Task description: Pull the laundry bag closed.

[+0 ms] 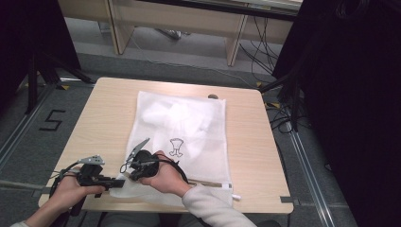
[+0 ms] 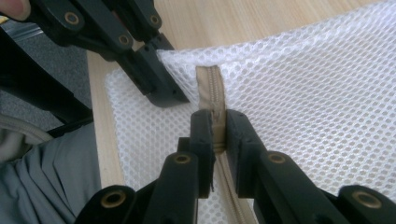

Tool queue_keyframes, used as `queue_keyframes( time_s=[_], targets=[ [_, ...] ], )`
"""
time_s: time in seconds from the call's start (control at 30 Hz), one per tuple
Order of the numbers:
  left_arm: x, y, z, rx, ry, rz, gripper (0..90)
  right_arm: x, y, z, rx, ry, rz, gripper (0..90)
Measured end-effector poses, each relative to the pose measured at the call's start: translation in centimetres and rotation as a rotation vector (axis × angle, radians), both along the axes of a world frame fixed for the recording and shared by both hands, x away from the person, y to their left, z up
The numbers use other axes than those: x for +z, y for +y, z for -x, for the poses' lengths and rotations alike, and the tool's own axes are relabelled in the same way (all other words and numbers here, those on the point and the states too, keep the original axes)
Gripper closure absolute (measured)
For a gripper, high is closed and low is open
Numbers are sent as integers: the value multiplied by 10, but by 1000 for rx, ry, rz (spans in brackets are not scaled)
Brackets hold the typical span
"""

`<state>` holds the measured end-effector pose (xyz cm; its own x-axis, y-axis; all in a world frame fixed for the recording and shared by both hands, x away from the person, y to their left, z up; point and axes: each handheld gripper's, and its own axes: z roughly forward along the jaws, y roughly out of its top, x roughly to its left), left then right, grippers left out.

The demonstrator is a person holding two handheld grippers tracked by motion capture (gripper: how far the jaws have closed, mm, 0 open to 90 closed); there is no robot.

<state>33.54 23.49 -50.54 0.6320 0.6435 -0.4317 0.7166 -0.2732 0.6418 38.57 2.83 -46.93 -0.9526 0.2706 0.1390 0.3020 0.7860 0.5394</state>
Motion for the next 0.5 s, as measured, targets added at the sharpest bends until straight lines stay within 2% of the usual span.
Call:
queue_keyframes(
  time_s=[0.1,0.17,0.5],
  targets=[
    [0,-1,0,-3,0,-9,855,-1,-1,0,-2,4,1,822],
    [0,-1,1,9,-6,-8,855,-1,-2,1,-7,6,4,822],
    [0,0,0,0,-1,0,854,-5,-5,2,-2,11,32,822]
  ],
)
